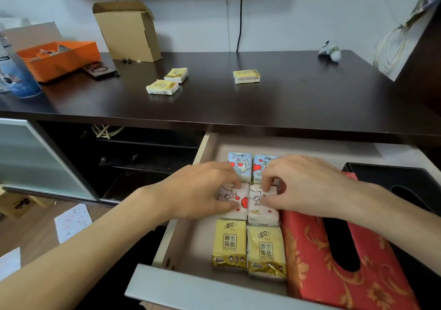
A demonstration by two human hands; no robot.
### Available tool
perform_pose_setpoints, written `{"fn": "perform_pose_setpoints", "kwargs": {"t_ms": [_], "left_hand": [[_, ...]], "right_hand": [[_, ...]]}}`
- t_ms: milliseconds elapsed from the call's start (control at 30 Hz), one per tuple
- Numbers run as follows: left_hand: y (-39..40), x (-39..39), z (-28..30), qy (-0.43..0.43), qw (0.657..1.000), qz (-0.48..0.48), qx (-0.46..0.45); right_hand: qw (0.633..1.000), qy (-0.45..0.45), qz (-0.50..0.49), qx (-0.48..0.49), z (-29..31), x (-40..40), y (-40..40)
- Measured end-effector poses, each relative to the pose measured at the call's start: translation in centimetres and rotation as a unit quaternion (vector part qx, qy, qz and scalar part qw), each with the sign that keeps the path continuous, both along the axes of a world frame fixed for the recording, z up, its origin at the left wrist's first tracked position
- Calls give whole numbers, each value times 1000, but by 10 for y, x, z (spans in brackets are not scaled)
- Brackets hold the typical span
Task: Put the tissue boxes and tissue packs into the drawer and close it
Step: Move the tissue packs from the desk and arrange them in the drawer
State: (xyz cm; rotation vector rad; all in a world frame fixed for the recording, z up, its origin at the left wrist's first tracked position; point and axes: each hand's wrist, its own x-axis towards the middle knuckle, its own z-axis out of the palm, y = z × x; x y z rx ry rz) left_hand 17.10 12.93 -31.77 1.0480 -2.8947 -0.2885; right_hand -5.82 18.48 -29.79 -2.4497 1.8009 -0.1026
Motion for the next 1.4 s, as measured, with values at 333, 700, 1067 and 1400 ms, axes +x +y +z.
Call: {"fn": "perform_pose_setpoints", "kwargs": {"t_ms": [333, 700, 1067, 1400], "left_hand": [[-83, 21, 57, 253, 946, 174, -104], [-221, 49, 57, 101, 915, 381, -84], [-217, 43, 33, 148, 934, 321, -60], [-161, 17, 41, 215, 952, 214, 43]], "right_hand": [[948, -289, -45, -126, 41, -1, -111], [963, -167, -191, -91, 36, 19, -264], [979, 27, -136, -148, 21, 4, -261], [979, -23, -51, -194, 32, -7, -189]]}}
